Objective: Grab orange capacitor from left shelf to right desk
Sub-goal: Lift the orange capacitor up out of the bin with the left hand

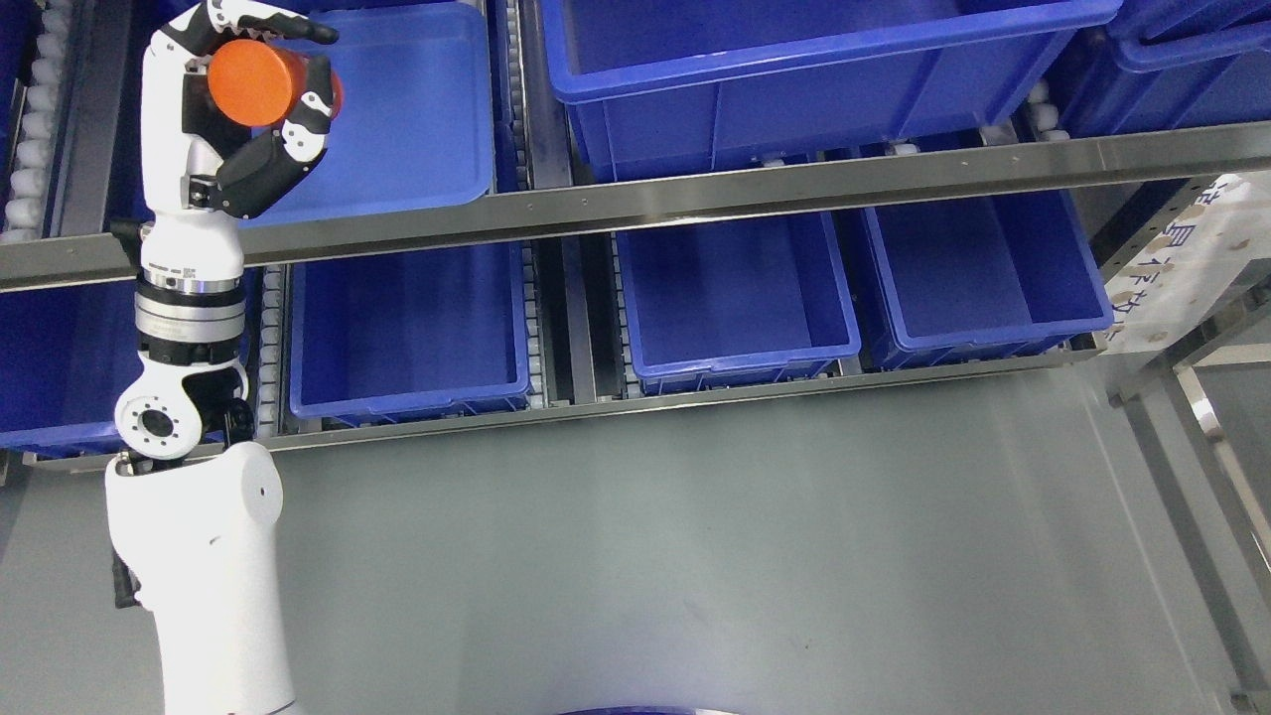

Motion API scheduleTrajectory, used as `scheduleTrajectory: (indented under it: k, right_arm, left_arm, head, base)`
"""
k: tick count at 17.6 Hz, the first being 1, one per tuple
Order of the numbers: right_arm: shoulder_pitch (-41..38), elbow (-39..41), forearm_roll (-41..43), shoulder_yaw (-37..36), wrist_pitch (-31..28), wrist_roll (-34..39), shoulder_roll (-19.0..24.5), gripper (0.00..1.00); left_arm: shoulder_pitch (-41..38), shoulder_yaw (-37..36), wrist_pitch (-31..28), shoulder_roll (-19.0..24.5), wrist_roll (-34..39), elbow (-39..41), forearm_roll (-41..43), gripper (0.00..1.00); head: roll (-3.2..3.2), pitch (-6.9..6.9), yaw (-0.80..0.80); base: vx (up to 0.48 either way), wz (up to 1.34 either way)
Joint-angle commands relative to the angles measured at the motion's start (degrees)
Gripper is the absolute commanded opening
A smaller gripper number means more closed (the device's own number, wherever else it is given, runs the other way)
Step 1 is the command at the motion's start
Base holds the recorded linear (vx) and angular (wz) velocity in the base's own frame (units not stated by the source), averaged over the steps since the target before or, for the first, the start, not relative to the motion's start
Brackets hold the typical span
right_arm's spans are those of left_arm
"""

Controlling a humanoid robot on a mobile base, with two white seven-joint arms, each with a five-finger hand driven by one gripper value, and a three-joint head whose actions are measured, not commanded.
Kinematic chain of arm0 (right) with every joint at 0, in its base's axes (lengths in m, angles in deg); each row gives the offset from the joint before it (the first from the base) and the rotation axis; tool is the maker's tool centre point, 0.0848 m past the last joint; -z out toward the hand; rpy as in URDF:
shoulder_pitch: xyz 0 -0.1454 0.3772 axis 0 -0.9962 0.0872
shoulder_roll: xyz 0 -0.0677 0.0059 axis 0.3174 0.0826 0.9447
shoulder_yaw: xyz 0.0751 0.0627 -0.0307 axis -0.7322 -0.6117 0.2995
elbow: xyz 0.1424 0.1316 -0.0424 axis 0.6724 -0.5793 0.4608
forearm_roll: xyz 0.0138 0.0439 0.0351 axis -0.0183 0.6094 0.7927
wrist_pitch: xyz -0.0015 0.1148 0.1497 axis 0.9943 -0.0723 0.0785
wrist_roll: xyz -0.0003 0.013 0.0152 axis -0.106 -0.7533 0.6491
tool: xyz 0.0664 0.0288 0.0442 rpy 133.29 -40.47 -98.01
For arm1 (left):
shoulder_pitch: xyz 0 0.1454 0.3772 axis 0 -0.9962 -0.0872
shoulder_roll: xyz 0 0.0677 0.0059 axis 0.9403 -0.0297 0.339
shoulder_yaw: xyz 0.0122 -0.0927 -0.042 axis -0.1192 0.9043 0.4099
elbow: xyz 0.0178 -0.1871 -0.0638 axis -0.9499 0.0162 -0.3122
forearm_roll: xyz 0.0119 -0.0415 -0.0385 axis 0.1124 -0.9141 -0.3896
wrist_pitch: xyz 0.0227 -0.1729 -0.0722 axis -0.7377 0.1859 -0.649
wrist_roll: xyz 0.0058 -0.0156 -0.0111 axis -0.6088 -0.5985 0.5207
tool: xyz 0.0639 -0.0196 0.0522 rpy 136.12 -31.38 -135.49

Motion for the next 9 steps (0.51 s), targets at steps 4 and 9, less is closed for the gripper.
scheduleTrajectory:
  k: [4,9]
  right_arm:
    - [-1.2,1.0,-0.4,-0.6,0.0,0.0,-1.0,1.0]
    - [-1.3,1.0,-0.4,-0.6,0.0,0.0,-1.0,1.0]
  left_arm:
    - [-2.2,-4.4,1.5,-0.2,0.5,5.2,-0.1,0.02]
    - [-2.2,-7.4,1.5,-0.2,2.6,5.2,-0.1,0.02]
  head:
    - [0.0,0.0,0.0]
    - [0.0,0.0,0.0]
  base:
    - [-0.191,0.24]
    - [-0.196,0.41]
